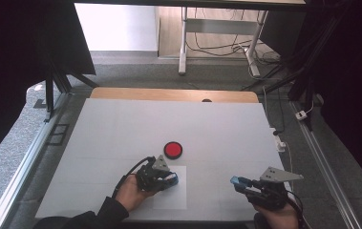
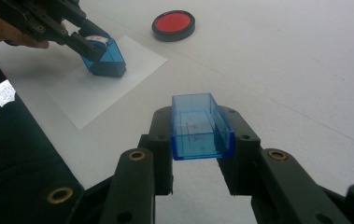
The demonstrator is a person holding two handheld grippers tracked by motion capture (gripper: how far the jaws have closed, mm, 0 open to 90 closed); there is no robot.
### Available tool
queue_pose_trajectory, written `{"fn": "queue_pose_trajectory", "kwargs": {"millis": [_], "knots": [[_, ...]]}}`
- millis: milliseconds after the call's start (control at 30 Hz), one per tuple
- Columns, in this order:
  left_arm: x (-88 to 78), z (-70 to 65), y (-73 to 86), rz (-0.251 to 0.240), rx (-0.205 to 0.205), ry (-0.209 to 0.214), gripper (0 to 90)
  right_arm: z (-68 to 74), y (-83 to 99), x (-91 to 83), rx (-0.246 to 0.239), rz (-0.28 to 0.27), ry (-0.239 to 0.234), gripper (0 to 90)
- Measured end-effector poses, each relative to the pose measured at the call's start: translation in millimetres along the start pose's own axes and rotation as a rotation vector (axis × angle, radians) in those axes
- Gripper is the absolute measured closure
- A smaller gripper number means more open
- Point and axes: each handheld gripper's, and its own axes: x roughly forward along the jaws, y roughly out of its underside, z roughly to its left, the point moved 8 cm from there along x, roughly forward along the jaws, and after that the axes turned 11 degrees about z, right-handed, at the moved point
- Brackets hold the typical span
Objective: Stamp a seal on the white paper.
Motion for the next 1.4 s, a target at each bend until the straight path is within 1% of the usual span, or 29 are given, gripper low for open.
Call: {"fn": "queue_pose_trajectory", "kwargs": {"millis": [33, 167, 233, 267, 367, 433, 500, 633, 733, 867, 1067, 1200, 1333, 1400], "knots": [[0.1, 0.7, 0.2, -0.003, -0.005, 0.007, 70.7, 0.0, 0.0, 0.0, 0.001, 0.000, -0.001, 68.1], [0.2, 5.1, 1.4, -0.023, -0.041, 0.058, 70.6, 0.0, 0.0, 0.0, 0.000, 0.000, 0.000, 68.1], [0.3, 7.1, 1.9, -0.030, -0.059, 0.078, 70.6, 0.0, 0.1, -0.1, -0.001, 0.003, 0.001, 68.1], [0.3, 7.2, 1.9, -0.030, -0.059, 0.082, 70.6, 0.1, 0.0, -0.1, -0.001, 0.000, 0.000, 68.1], [-0.1, 6.7, 1.6, -0.021, -0.046, 0.073, 70.6, 0.0, 0.0, -0.2, -0.001, -0.001, -0.001, 68.1], [-0.3, 6.8, 1.5, -0.020, -0.042, 0.074, 70.5, 0.0, -0.1, -0.4, 0.001, -0.003, 0.000, 68.1], [-0.6, 6.8, 1.4, -0.022, -0.029, 0.076, 70.4, 0.0, 0.0, -0.6, 0.001, -0.005, -0.001, 68.1], [-1.6, 7.0, 0.9, -0.013, -0.026, 0.078, 70.3, -0.1, -0.1, -0.7, 0.002, -0.006, -0.001, 68.1], [-2.9, 7.6, 0.7, -0.008, -0.031, 0.079, 70.3, -0.1, -0.2, -0.8, 0.002, -0.007, -0.001, 68.1], [-8.4, 8.4, -1.3, -0.033, -0.039, 0.077, 70.2, -0.3, -0.1, -0.9, 0.002, -0.006, 0.002, 68.1], [-15.6, 7.2, -3.3, -0.052, -0.031, 0.081, 70.2, -0.3, -0.2, -0.8, 0.003, -0.007, -0.001, 68.1], [-23.3, 6.6, -5.9, -0.077, -0.029, 0.092, 70.2, -0.6, -0.1, -0.7, 0.005, -0.004, 0.000, 68.1], [-34.3, 6.5, -9.2, -0.109, -0.020, 0.102, 70.2, -0.7, -0.1, -0.6, 0.004, -0.004, 0.000, 68.1], [-38.7, 6.7, -10.0, -0.116, -0.006, 0.103, 70.2, -0.7, -0.1, -0.6, 0.005, -0.003, -0.001, 68.1]]}}
